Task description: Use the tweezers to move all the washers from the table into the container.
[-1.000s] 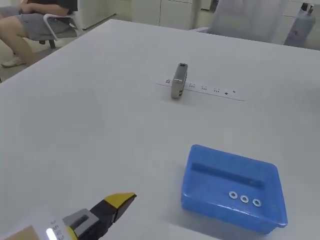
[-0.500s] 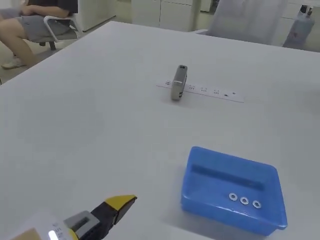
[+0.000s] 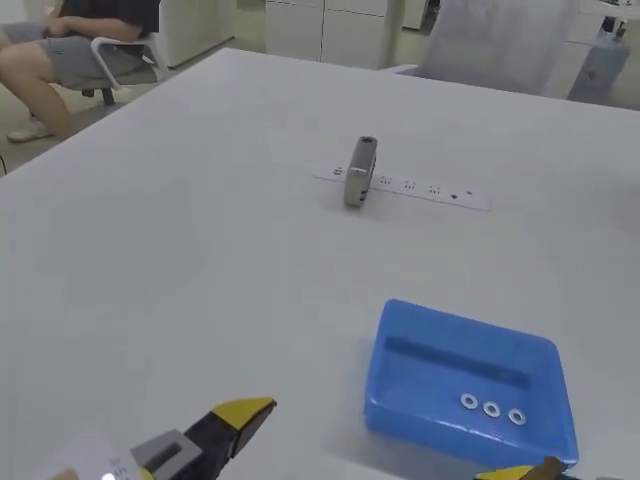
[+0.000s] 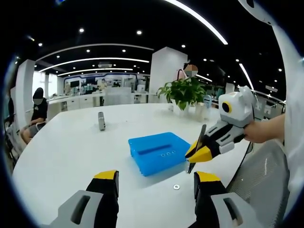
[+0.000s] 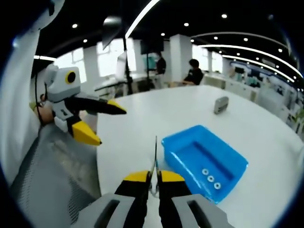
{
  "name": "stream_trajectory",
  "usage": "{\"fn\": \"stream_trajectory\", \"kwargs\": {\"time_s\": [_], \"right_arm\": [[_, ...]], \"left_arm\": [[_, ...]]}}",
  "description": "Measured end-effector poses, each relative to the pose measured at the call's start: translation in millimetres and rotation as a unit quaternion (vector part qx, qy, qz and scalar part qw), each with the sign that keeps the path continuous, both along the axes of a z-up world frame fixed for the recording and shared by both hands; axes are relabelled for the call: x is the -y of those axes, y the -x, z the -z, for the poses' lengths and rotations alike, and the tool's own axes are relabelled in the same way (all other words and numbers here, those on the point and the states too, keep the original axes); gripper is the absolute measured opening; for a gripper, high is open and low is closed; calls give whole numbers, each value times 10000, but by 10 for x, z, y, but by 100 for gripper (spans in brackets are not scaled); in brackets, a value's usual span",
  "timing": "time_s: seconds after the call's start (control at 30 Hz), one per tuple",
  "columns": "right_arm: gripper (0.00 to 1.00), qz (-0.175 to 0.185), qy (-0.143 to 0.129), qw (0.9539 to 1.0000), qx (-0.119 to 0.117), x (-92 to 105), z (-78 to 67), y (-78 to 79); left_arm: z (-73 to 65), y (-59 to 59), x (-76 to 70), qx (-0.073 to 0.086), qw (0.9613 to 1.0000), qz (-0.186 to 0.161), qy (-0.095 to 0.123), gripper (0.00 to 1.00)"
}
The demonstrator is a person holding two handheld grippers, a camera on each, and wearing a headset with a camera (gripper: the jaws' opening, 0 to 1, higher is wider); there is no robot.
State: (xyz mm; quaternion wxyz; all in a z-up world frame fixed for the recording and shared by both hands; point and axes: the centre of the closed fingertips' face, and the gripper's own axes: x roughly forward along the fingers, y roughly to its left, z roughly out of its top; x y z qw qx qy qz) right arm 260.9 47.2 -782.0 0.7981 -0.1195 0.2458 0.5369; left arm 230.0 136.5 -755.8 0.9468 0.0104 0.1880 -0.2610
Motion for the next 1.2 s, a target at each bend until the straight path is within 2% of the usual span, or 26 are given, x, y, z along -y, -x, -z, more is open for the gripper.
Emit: {"fn": "stream_trajectory", "kwargs": {"time_s": [0.1, 0.37, 0.5, 0.67, 0.83, 0.93, 1.03, 1.2], "right_arm": [[3, 106, -128, 9999, 12, 14, -81, -66], [3, 368, -300, 9989, 49, 68, -181, -261], [3, 541, -473, 9974, 64, 49, -252, -379], [3, 733, -528, 9959, 94, 69, -255, -583], [3, 892, -525, 9946, 104, 11, -243, -712], [3, 963, -538, 9939, 34, -31, -215, -780], [3, 1076, -853, 9901, -303, -81, -209, -821], [3, 1140, -852, 9892, -348, -90, -176, -918]], "left_arm": [[2, 1, 2, 0, 10000, 5, -7, 64], [5, 1, 1, -2, 10000, -5, -17, 64], [6, 2, 3, -10, 10000, -5, -15, 64], [8, 4, 5, -17, 10000, 1, -18, 63], [12, 7, 6, -32, 10000, 10, -20, 63], [11, 8, 11, -42, 10000, 17, 11, 63], [2, 6, 11, -35, 10000, 16, 42, 62], [4, 8, 14, -43, 10000, 23, 45, 62]]}}
